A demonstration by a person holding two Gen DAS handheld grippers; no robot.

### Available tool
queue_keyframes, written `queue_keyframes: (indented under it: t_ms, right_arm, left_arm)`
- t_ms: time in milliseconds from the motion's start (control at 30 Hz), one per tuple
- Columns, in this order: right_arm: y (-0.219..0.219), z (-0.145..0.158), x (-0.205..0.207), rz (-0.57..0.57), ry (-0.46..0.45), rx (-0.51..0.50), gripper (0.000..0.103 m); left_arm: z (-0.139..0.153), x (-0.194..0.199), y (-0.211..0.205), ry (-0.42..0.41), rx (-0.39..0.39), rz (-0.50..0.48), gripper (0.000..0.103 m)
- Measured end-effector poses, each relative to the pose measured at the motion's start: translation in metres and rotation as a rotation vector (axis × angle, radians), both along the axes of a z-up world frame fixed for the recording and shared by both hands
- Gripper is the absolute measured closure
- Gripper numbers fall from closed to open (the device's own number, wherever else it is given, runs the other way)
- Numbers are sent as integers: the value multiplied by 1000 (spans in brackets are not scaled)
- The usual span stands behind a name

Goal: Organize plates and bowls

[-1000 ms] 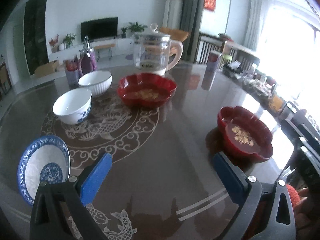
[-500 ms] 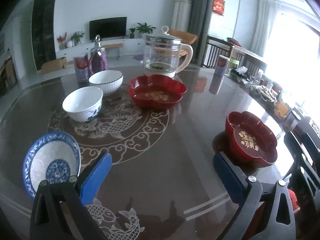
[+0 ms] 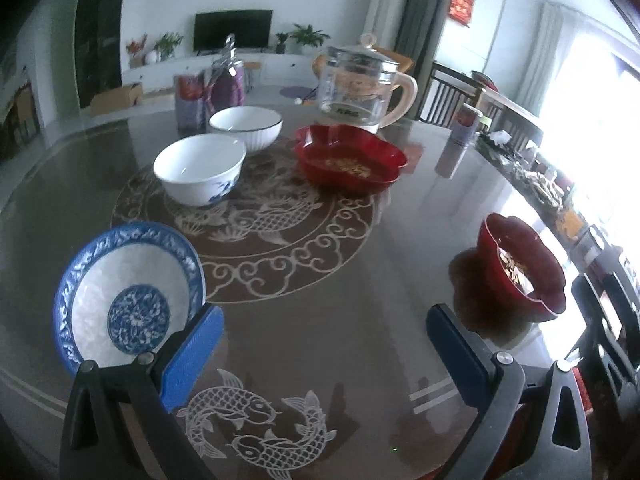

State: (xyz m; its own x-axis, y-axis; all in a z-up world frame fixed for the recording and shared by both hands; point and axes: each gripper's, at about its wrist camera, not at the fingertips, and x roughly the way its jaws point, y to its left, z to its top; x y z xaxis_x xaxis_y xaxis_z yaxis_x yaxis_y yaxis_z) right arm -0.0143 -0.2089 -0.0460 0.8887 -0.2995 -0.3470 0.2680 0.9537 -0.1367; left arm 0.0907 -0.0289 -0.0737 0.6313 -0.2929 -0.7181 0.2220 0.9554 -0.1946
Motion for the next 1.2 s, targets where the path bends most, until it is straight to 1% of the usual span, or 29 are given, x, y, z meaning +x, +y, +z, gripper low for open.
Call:
queue_keyframes:
  t_ms: [100, 300, 433, 633, 767, 900, 1033, 1200]
  right_arm:
    - [5, 0, -1, 22, -15, -15, 27]
    - [7, -4, 1, 38, -2, -12, 27]
    - [1, -4, 2, 22, -4, 10, 27]
    - [-2, -6, 4, 16, 9, 16, 27]
    - [0, -9, 5, 26, 7, 9, 27]
    - [2, -13, 11, 40, 23, 4, 27]
    - [3, -12, 8, 58, 24, 5, 27]
    - [6, -17, 13, 85, 55, 16, 27]
  left_arm:
    - [1, 7, 9, 15, -27, 27, 2]
    - [3, 11, 20, 2, -44, 77, 2]
    - [-2, 15, 20, 30, -34, 69, 2]
    - [-4, 16, 17, 27, -16, 66, 2]
    - [-4, 16, 15, 16, -4, 65, 2]
    - [-6, 22, 8, 37, 10, 41, 2]
    - [-3, 22, 7, 24, 10, 35, 2]
    - [-6, 26, 7, 53, 5, 26, 2]
